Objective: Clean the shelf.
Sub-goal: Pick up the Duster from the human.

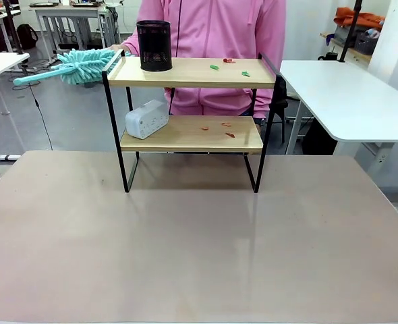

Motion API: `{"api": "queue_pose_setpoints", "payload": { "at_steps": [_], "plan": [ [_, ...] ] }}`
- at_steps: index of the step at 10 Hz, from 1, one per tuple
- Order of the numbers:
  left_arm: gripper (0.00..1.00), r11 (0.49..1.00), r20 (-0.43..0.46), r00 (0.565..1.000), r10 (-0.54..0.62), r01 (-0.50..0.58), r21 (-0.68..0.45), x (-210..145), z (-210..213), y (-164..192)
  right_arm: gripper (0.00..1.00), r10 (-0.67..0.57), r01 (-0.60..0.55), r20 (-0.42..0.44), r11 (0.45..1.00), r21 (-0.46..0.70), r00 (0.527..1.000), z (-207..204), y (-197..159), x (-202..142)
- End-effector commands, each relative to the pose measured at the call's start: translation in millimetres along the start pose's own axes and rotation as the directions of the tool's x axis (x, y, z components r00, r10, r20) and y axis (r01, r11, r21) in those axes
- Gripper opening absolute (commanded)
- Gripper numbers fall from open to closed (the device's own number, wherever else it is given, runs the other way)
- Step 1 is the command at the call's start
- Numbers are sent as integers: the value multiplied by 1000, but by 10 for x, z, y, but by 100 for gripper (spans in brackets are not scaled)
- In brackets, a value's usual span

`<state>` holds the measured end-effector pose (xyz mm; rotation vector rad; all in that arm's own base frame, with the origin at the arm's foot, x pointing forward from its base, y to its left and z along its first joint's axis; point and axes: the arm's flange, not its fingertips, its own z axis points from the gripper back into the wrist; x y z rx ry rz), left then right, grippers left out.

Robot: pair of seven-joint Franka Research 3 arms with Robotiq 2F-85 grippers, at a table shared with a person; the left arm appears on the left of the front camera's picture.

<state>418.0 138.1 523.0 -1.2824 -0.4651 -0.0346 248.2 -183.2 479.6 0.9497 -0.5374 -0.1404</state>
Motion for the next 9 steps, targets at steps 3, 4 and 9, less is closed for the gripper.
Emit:
{"api": "queue_pose_setpoints", "payload": {
  "at_steps": [3,4,9],
  "plan": [
    [100,995,-32,994,100,-101,-25,188,-115,203,100,28,-28,11,999,17,1000,8,5,21],
    [100,995,-32,994,100,-101,-25,188,-115,203,100,28,-28,11,999,17,1000,8,5,21],
    [100,884,-159,894,419,-442,-154,450,-425,514,100,28,-28,11,999,17,1000,8,5,21]
  ]
}}
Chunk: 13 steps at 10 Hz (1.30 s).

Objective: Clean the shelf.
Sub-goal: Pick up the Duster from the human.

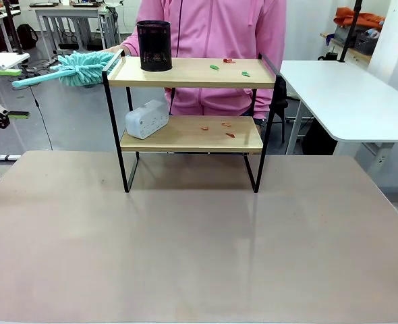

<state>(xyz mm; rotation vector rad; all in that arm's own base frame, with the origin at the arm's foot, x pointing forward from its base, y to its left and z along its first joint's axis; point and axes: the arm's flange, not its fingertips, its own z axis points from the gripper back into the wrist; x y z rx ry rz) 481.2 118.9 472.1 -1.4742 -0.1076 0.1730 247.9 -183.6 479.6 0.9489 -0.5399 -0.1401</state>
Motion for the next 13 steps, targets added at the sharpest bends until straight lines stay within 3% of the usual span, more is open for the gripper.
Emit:
{"api": "queue_pose_setpoints", "payload": {
  "at_steps": [1,2,3,13],
  "plan": [
    [100,992,-18,995,95,-96,-80,90,17,-83,100,27,-27,9,999,18,1000,4,7,22],
    [100,986,-24,993,116,-118,-115,93,-17,-55,100,27,-27,9,999,18,1000,4,7,22],
    [100,964,-174,966,191,-218,-155,100,-69,-36,100,27,-27,9,999,18,1000,4,7,22],
    [100,985,13,995,96,-93,-146,201,-277,3,100,27,-27,9,999,18,1000,4,7,22]
  ]
}}
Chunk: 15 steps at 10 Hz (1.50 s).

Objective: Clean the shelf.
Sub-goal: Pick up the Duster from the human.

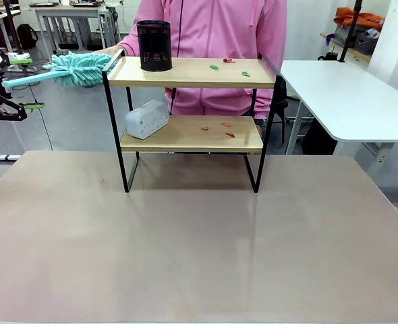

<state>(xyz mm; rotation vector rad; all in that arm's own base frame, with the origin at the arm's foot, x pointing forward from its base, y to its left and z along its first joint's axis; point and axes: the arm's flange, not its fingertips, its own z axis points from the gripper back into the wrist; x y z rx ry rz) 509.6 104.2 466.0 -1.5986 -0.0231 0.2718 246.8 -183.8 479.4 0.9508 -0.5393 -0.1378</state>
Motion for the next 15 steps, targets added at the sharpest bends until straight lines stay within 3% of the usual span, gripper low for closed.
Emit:
{"api": "queue_pose_setpoints", "payload": {
  "at_steps": [1,2,3,4,6,8,9,10,15],
  "plan": [
    [100,998,32,998,-47,48,-29,-54,-83,-16,100,26,-26,10,1000,15,1000,-2,9,31],
    [100,998,33,998,-47,48,-34,-62,-86,-12,100,26,-26,10,1000,15,1000,-2,9,31],
    [77,997,40,997,-66,68,-46,-65,-94,-17,100,26,-26,10,1000,15,1000,-2,9,31],
    [42,997,35,997,-67,69,-42,-64,-103,-23,100,26,-26,10,1000,15,1000,-2,9,31],
    [0,995,36,996,-83,85,-44,-77,-105,-37,100,26,-26,10,1000,15,1000,-2,9,31],
    [0,995,33,996,-84,86,-49,-75,-110,-49,100,26,-26,10,1000,15,1000,-2,9,31],
    [6,995,34,996,-85,87,-49,-78,-111,-46,100,26,-26,10,1000,15,1000,-2,9,31],
    [0,995,35,996,-84,85,-48,-79,-111,-47,100,26,-26,10,1000,15,1000,-2,9,31],
    [0,994,50,993,-109,111,-27,-94,-81,-74,100,26,-26,10,1000,15,1000,-2,9,31]
  ]
}}
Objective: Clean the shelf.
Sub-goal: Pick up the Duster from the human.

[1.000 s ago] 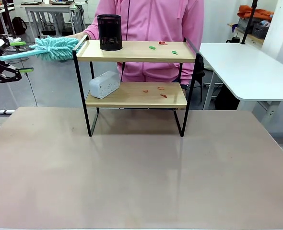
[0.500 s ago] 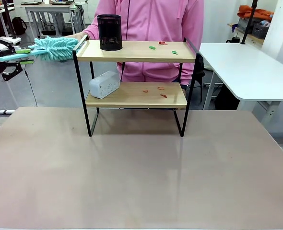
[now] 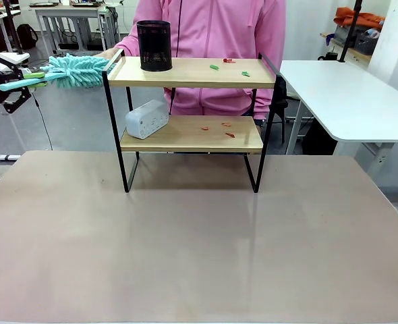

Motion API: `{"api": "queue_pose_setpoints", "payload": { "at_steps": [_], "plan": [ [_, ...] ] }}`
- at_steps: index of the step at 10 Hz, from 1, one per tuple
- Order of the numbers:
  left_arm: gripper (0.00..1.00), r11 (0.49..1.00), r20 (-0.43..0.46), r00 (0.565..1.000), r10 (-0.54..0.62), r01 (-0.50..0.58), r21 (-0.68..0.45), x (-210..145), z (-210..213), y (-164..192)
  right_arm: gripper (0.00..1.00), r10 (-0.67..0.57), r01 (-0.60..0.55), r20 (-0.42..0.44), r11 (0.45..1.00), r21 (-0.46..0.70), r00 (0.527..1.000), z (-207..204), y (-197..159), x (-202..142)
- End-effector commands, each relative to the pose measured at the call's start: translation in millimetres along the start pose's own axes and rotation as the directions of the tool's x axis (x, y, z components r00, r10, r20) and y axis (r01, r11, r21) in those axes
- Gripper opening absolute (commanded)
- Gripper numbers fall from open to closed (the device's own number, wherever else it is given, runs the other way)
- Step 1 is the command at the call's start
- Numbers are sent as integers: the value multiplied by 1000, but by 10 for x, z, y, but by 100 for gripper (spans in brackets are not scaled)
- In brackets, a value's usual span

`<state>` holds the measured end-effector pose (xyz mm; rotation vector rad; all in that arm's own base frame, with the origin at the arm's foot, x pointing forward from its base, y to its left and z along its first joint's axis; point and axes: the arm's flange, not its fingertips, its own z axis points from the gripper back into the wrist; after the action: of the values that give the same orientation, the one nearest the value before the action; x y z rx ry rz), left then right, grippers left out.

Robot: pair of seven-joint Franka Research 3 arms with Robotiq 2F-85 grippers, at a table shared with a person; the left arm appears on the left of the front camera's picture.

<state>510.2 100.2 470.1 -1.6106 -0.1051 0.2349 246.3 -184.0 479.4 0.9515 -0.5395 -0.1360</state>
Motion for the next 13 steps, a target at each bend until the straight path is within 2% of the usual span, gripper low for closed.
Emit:
{"api": "queue_pose_setpoints", "payload": {
  "at_steps": [1,3,5,6,7,8,9,10,11,12,13],
  "plan": [
    [0,996,33,996,-86,85,37,-109,66,-88,100,24,-24,11,1000,14,1000,-6,10,35],
    [0,955,-42,984,-175,180,236,-302,420,-87,100,24,-24,11,1000,14,1000,-6,10,35],
    [0,870,-133,951,-279,309,385,-648,714,83,100,24,-24,11,1000,14,1000,-6,10,35],
    [0,809,-135,919,-371,391,439,-801,804,183,100,24,-24,11,1000,14,1000,-6,10,35],
    [0,721,-138,866,-480,479,501,-944,899,273,100,24,-24,11,1000,14,1000,-6,10,35],
    [0,679,-157,836,-525,523,515,-1077,1000,333,100,24,-24,11,1000,14,1000,-6,10,35],
    [0,618,-211,803,-557,571,540,-1210,1086,396,100,24,-24,11,1000,14,1000,-6,10,35],
    [0,549,-361,759,-542,645,532,-1284,1126,425,100,24,-24,11,1000,14,1000,-6,10,35],
    [0,531,-422,751,-509,659,532,-1280,1112,405,100,24,-24,11,1000,14,1000,-6,10,35],
    [0,610,-275,804,-527,583,537,-1150,1148,403,100,24,-24,11,1000,14,1000,-6,10,35],
    [0,610,-275,804,-527,583,537,-1150,1148,403,100,24,-24,11,1000,14,1000,-6,10,35]
  ]
}}
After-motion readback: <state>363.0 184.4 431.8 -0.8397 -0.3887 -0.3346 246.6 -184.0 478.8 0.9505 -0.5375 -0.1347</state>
